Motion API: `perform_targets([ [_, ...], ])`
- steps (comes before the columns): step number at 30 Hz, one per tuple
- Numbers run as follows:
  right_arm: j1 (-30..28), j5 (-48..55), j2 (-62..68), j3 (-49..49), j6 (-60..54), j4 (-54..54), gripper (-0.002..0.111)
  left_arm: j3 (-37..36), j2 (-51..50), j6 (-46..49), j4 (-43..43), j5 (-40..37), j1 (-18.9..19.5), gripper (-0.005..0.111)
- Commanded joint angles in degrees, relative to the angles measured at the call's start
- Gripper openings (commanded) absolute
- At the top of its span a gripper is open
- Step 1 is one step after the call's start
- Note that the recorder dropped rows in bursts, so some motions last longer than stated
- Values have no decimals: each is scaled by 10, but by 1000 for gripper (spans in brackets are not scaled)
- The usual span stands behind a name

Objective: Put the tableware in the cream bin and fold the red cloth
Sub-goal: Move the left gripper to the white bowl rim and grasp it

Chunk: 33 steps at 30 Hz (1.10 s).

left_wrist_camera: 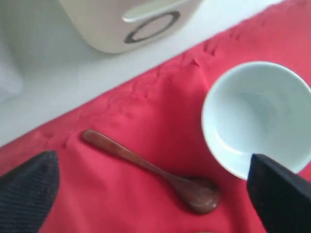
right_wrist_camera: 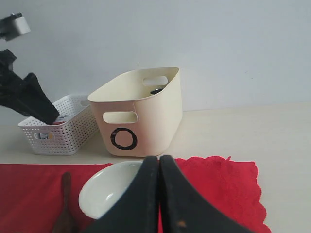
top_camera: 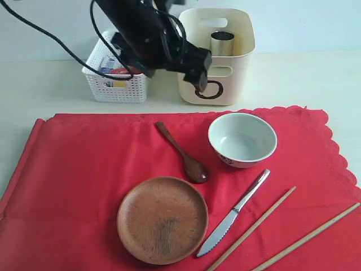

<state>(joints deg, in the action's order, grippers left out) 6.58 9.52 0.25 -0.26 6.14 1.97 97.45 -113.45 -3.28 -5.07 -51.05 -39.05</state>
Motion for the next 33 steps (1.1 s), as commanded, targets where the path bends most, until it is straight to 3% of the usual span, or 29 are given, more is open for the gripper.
perform_targets([
  [1,1,-6,-2,3,-1,-4,0,1,-46,20,-37,-2,-21,105],
  [6,1,-6,-2,3,-1,-4,0,1,-93,37,-58,20,-32,105],
  [13,1,-6,-2,3,-1,-4,0,1,-143,138,-180,82,-45,105],
  [33,1,-6,-2,3,-1,-4,0,1,-170,139,-183,97,-45,103],
])
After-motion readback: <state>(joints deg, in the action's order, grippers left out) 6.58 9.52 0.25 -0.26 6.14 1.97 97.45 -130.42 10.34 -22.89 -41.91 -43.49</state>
